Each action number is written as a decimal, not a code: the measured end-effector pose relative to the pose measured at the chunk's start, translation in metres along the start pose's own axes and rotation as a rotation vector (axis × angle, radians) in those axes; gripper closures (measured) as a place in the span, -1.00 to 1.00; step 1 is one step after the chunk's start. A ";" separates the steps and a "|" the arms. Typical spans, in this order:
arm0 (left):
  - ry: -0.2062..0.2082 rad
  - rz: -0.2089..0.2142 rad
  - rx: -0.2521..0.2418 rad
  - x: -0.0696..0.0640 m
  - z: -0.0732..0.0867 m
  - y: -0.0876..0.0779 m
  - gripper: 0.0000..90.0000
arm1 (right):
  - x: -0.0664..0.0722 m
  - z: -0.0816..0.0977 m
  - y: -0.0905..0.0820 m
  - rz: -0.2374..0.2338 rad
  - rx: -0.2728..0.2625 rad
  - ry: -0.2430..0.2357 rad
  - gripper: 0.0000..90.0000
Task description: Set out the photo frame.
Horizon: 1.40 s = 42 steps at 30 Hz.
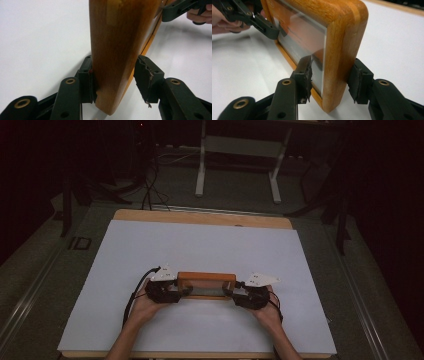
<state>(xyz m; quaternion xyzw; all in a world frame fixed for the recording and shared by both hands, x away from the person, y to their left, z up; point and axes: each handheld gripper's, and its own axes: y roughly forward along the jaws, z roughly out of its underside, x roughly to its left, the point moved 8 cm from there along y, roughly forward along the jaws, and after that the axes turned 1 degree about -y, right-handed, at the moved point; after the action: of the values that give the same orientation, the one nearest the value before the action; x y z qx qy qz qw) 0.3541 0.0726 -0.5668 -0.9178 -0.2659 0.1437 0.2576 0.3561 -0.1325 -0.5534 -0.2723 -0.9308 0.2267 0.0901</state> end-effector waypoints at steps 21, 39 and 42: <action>-0.145 -0.022 -0.024 0.012 0.002 0.007 0.12 | -0.014 0.011 0.014 0.033 0.036 0.084 0.29; -0.161 -0.042 0.010 0.015 0.007 0.002 0.04 | -0.013 0.013 0.011 0.029 0.038 0.065 0.16; -0.163 -0.038 0.008 0.015 0.007 -0.002 0.01 | -0.014 0.012 0.009 0.028 0.031 0.067 0.10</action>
<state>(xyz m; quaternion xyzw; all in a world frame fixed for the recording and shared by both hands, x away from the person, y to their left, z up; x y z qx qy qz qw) 0.3625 0.0849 -0.5729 -0.8967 -0.3027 0.2143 0.2415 0.3688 -0.1382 -0.5685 -0.2914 -0.9197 0.2329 0.1223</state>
